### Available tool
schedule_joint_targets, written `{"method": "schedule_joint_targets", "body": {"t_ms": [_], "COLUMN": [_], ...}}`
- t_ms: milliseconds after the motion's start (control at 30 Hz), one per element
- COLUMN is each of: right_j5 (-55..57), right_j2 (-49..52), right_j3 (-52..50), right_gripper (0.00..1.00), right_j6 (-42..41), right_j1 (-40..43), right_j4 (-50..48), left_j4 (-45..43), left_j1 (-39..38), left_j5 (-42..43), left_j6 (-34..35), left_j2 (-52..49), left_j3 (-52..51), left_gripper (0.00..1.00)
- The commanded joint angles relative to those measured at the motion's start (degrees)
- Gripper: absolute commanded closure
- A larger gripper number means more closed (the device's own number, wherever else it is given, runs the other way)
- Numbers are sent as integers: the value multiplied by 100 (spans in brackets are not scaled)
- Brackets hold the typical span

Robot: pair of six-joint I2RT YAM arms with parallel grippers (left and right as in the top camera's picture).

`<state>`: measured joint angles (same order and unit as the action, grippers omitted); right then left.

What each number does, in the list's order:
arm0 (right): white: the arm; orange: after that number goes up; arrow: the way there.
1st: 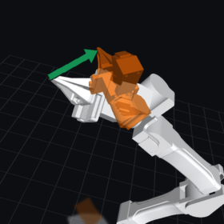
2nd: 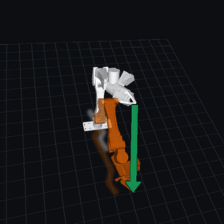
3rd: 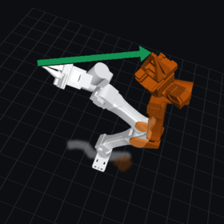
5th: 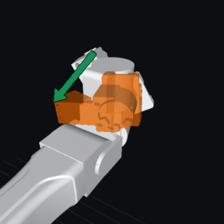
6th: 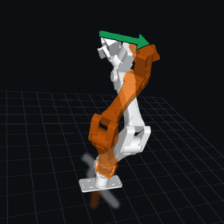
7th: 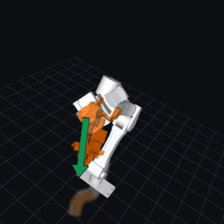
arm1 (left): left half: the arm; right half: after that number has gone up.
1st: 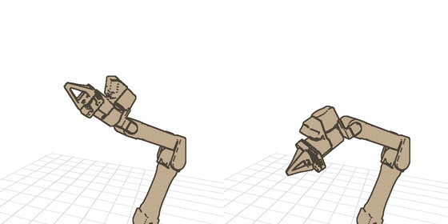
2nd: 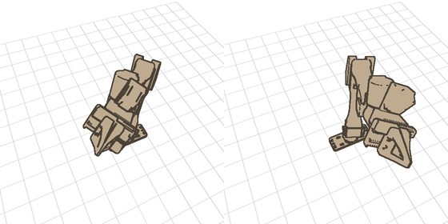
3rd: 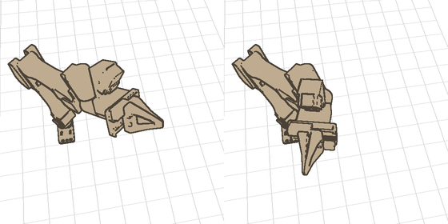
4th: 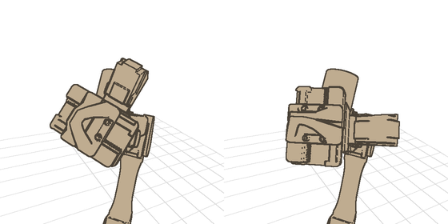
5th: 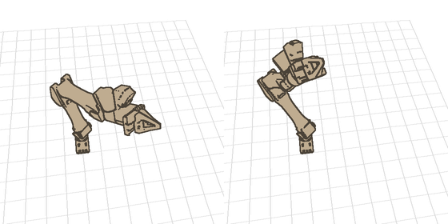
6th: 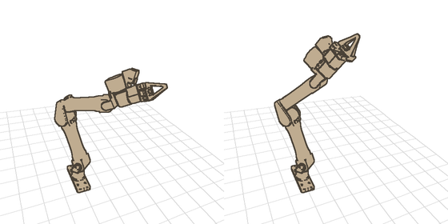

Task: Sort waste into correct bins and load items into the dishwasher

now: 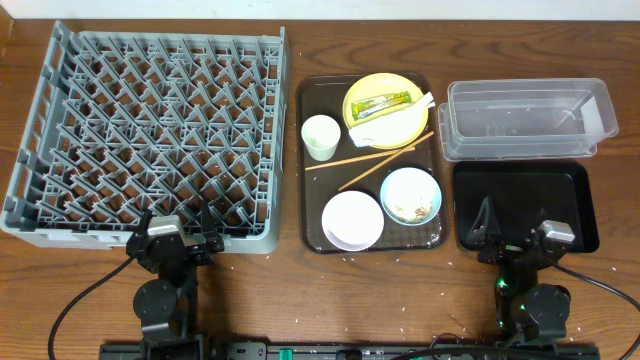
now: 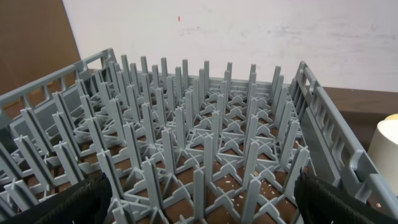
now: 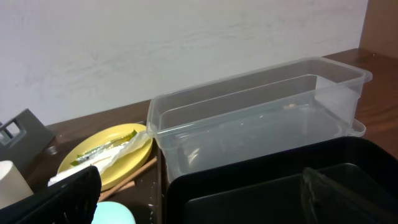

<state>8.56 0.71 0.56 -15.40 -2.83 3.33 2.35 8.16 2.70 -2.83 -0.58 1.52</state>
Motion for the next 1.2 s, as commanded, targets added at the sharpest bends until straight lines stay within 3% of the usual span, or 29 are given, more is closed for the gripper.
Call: {"method": "schedule_joint_targets", "body": {"t_ms": [0, 1167], "right_j5": [-24, -125], "right_j2": [-44, -44], "right_j3": [-24, -24], "right_gripper": [1, 1], "right_j6": [68, -42], "right_j1": [-46, -46], "right_j4": [9, -225], "left_j4": [144, 144], "left_j1": [28, 28], "left_j5": [-31, -31], "left_j6": [4, 4], "left_j2": [35, 35], "left_j3": [-129, -129], "left_gripper": [5, 5]}}
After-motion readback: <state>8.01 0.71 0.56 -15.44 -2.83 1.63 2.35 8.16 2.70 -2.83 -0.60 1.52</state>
